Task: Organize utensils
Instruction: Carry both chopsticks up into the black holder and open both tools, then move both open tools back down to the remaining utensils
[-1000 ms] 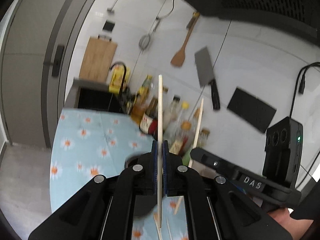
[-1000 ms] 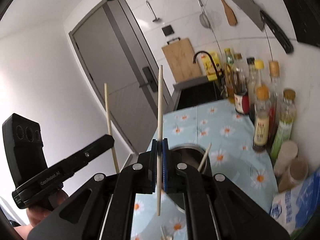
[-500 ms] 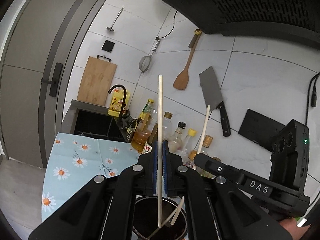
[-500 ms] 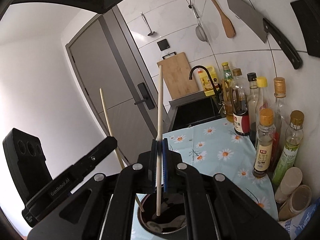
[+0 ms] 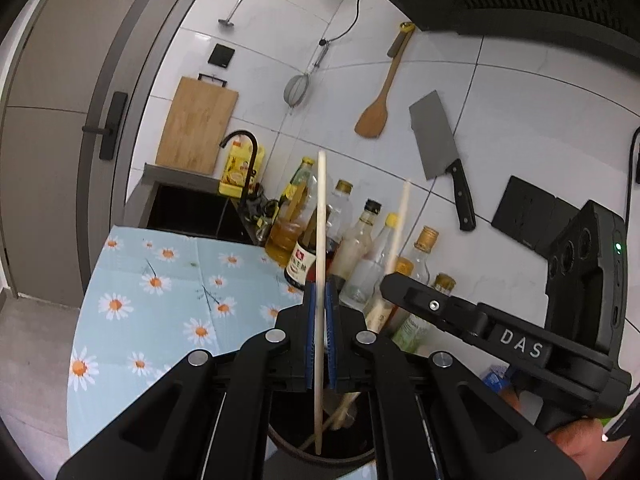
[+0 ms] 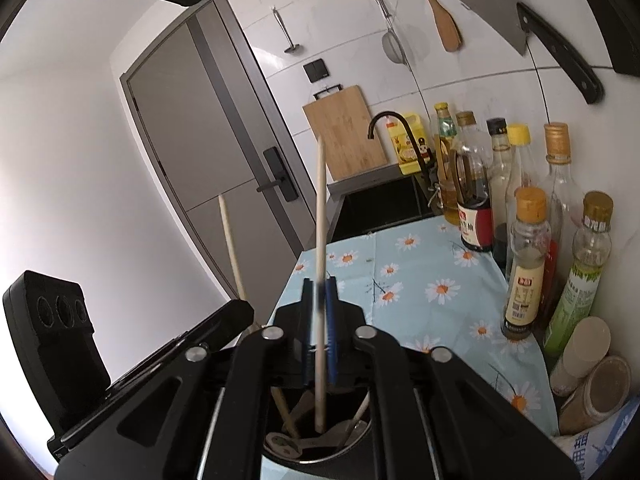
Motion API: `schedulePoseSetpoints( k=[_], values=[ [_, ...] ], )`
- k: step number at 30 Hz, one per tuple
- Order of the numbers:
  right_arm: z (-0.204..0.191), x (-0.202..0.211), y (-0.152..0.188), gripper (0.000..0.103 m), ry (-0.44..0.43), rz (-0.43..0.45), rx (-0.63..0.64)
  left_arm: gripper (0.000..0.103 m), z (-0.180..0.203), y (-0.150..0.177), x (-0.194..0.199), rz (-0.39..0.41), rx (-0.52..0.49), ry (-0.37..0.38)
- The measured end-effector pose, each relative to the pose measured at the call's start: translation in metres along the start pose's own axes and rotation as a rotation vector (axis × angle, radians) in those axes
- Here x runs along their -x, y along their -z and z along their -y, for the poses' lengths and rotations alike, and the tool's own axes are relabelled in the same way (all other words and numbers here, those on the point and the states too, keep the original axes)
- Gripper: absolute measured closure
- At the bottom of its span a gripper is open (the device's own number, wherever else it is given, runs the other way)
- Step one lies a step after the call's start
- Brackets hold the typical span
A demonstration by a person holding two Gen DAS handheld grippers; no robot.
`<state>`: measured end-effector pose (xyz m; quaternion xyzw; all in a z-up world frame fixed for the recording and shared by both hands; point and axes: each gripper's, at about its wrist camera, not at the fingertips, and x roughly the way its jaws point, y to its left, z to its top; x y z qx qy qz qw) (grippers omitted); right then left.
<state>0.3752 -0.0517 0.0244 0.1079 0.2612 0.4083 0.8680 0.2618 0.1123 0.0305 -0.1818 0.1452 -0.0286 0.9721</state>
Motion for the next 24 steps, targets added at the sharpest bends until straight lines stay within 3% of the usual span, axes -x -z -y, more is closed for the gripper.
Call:
schedulePoseSetpoints(
  k=[2,3,5,16,24],
  values=[
    [0.000,0.004,0.000,0.086,0.005,0.006,-0.005,0.094,0.000,0.001,0.004,-0.003,0.001,-0.006],
    [0.001,0.007,0.000,0.083,0.005,0.008,-0.013,0.082,-0.001,0.002,0.006,-0.006,0.007,-0.009],
    [0.002,0.010,-0.001,0.081,0.009,0.012,-0.021,0.076,-0.003,0.002,0.009,-0.009,0.019,-0.013],
    [-0.001,0.040,0.005,0.081,0.008,-0.010,-0.018,0.076,0.009,0.001,0.040,-0.030,0.003,-0.001],
    [-0.013,0.065,0.011,0.079,-0.028,-0.033,0.021,0.076,0.020,0.006,0.067,-0.093,-0.023,-0.005]
  ],
)
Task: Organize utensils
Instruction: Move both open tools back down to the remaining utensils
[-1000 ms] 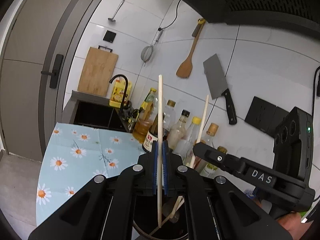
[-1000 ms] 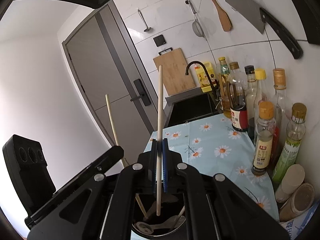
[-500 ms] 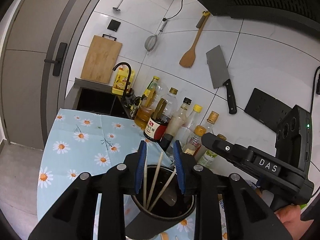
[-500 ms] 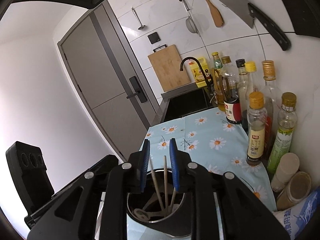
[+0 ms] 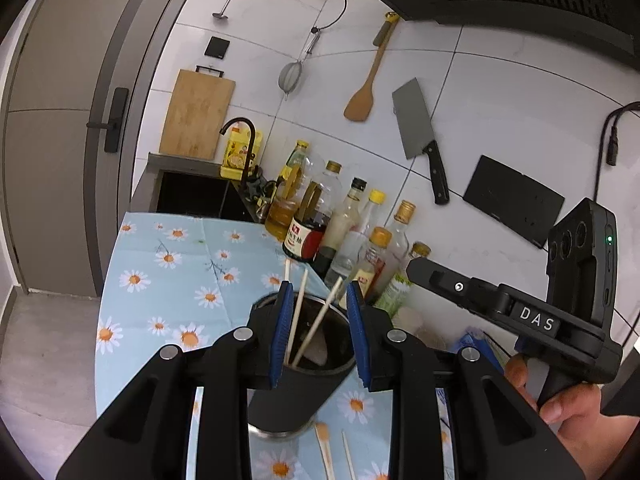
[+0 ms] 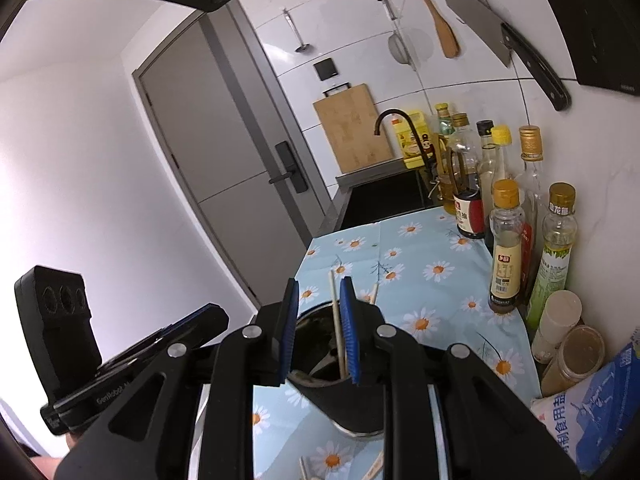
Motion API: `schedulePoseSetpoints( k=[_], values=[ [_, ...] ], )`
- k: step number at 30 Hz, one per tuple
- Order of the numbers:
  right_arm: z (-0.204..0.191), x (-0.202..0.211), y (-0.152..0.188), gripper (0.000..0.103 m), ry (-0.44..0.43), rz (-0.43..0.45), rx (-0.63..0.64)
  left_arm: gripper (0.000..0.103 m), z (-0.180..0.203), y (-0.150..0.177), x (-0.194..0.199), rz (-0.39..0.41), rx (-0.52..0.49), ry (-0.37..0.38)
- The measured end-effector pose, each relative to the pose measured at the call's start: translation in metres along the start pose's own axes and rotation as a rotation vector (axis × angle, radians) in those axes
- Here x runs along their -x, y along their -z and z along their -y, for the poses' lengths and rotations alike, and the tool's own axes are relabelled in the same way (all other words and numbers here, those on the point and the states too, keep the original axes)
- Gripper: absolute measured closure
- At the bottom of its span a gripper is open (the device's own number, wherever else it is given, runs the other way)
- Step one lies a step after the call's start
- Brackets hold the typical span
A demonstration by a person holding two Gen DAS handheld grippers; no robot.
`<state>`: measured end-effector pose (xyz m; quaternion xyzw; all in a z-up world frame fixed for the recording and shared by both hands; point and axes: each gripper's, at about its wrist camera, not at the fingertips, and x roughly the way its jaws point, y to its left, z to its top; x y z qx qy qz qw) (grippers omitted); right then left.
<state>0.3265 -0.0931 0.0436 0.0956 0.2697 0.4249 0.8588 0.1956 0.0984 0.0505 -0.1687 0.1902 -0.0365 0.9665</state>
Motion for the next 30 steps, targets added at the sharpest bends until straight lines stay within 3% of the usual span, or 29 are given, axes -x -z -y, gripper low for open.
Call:
schedulePoseSetpoints(
  k=[6,13,25,30],
  values=[
    [-0.006,0.011,0.012,0.076,-0.024,-0.053,0.038,0.076,-0.001,0.015,0.018,-0.070,0.023,0.000],
    [0.003,0.018,0.029,0.076,-0.046,-0.130,-0.003,0.076,-0.009,0.043,0.032,-0.171,0.069,-0.010],
    [0.024,0.023,0.077,0.072,-0.047,-0.311,-0.117,0.077,-0.023,0.117,0.036,-0.400,0.192,-0.044],
    [0.036,0.025,0.090,0.072,-0.068,-0.383,-0.165,0.076,-0.015,0.148,0.036,-0.503,0.200,-0.083]
  ],
)
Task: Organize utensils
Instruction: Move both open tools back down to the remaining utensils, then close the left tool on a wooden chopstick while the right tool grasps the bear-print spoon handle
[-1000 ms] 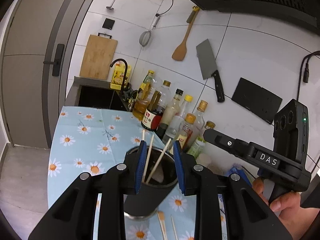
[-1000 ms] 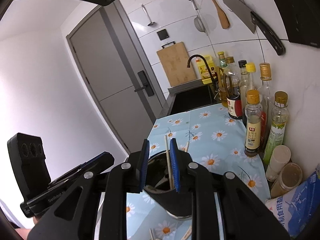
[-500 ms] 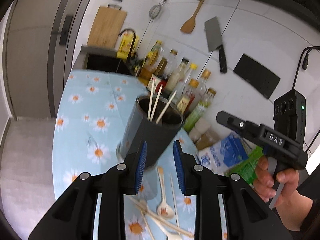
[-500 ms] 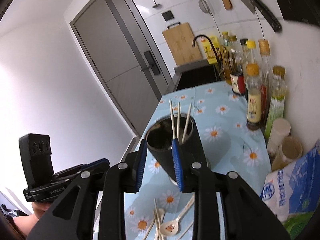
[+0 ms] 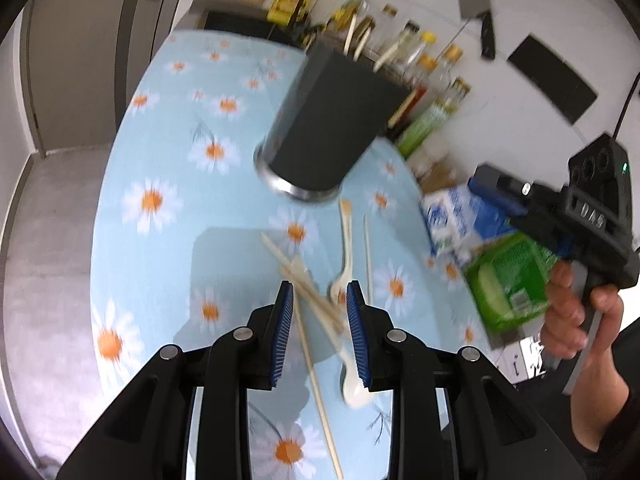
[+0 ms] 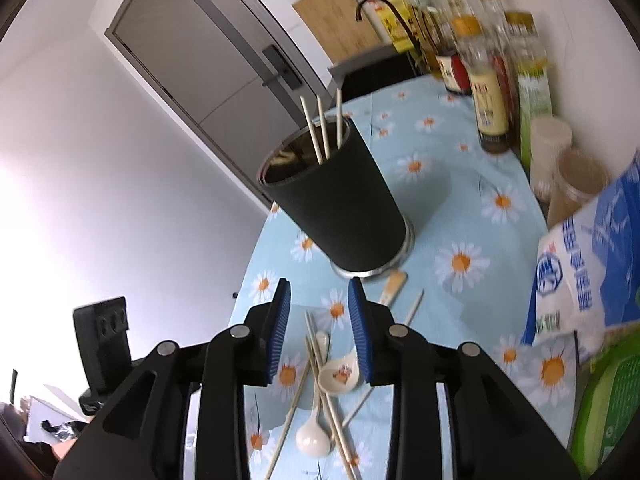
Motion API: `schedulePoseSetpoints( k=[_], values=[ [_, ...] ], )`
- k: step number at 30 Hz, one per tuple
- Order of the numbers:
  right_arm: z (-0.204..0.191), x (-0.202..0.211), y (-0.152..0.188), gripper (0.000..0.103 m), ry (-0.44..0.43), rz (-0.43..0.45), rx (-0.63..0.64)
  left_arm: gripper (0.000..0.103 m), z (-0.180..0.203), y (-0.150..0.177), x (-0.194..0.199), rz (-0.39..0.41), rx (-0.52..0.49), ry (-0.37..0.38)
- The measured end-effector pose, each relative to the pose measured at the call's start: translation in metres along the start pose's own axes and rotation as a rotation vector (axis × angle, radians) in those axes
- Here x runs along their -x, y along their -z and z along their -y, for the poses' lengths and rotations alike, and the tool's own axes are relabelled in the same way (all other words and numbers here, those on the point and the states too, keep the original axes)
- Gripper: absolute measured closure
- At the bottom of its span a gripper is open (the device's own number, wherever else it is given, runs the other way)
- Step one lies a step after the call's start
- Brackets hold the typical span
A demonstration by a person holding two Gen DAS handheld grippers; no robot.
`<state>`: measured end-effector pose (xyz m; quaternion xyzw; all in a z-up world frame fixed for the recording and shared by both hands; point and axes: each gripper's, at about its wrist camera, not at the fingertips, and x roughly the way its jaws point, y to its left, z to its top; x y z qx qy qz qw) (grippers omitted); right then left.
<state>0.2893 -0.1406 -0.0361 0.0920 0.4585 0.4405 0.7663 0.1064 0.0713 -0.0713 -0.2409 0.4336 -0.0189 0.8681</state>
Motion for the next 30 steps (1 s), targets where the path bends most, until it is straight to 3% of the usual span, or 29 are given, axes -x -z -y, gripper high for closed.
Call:
schedulePoseSetpoints(
  k=[14,23,30],
  values=[
    [0.034,-0.020,0.016,0.068,-0.098,-0.173,-0.100,0.073,0.016,0.034,-0.040,-0.250,0.032,-0.193],
    [0.057,-0.025,0.025,0.068,-0.125,-0.215,-0.178,0.073,0.025,0.032,-0.068,-0.385,0.009,-0.319],
    [0.063,-0.026,0.025,0.068,-0.135,-0.226,-0.197,0.079,0.036,0.027,-0.086,-0.436,-0.046,-0.395]
  ],
)
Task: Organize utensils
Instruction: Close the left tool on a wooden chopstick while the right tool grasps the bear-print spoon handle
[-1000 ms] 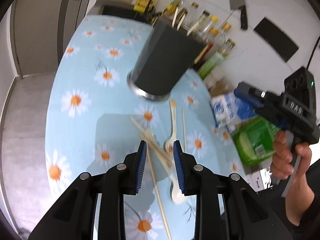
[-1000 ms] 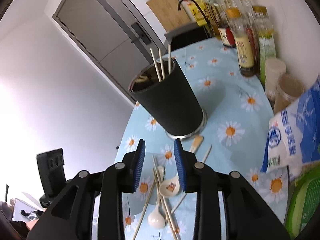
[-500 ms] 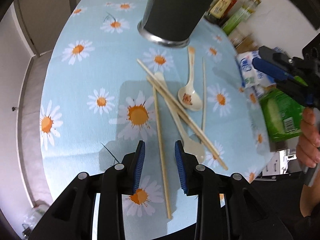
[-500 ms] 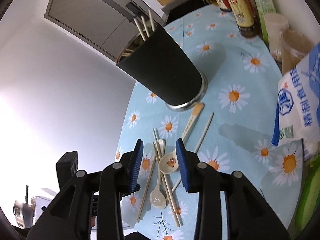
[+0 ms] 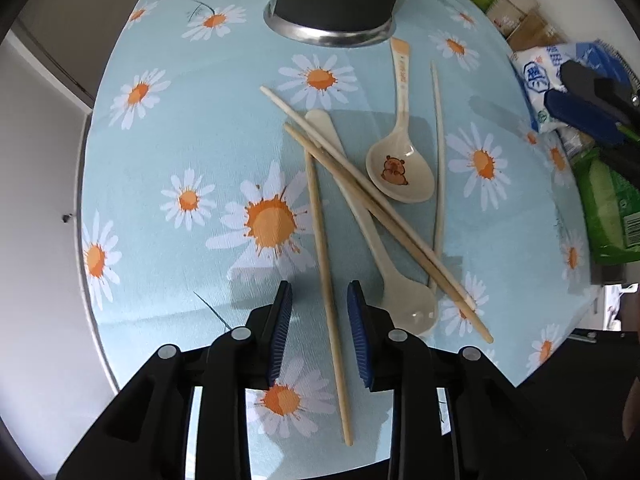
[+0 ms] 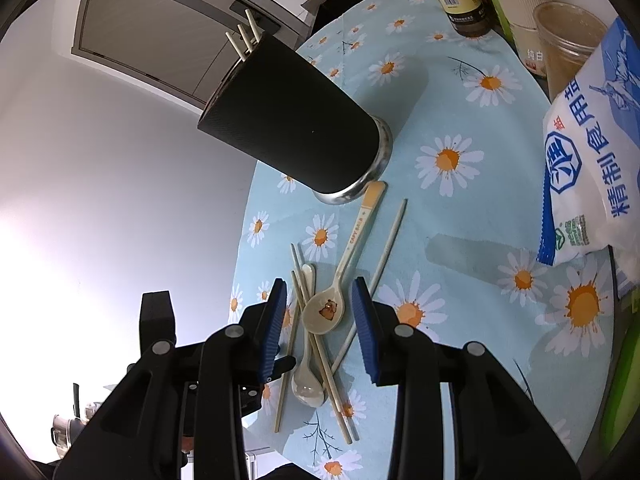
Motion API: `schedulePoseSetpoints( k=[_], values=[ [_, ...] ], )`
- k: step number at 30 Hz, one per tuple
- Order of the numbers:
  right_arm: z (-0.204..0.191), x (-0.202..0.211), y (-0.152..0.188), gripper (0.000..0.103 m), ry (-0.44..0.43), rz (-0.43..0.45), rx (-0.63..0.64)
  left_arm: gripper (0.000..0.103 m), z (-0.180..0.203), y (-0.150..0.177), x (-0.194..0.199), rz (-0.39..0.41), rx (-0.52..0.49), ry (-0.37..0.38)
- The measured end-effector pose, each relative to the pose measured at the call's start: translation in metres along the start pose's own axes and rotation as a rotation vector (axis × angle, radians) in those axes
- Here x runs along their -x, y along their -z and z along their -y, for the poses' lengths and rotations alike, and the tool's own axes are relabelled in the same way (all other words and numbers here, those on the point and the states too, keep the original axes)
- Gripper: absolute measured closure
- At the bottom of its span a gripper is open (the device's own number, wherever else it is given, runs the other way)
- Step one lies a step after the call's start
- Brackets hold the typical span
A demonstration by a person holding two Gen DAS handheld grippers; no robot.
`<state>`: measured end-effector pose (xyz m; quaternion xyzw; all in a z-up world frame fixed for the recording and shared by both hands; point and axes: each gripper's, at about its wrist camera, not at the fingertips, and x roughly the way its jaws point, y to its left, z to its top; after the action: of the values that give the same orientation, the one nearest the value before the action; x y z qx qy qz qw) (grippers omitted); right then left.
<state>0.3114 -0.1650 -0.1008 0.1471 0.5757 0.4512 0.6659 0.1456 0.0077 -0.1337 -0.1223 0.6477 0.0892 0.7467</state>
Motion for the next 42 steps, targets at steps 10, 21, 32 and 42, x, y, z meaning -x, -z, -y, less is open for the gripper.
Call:
schedulePoseSetpoints(
  k=[10,21,32,42],
  values=[
    [0.000,-0.005,0.000,0.068,0.002,-0.015,-0.008,0.099,0.005,-0.008,-0.006,-0.001,0.006,-0.045],
    [0.002,-0.024,0.001,0.068,0.032,-0.066,-0.090,0.099,-0.035,0.012,0.006,0.054,0.094,0.058],
    [0.010,-0.076,-0.016,0.068,0.091,-0.103,-0.223,0.099,-0.074,0.029,0.036,0.141,0.150,0.169],
    [0.011,-0.108,-0.020,0.076,0.170,-0.099,-0.240,0.099,-0.083,0.034,0.048,0.215,0.131,0.254]
  ],
)
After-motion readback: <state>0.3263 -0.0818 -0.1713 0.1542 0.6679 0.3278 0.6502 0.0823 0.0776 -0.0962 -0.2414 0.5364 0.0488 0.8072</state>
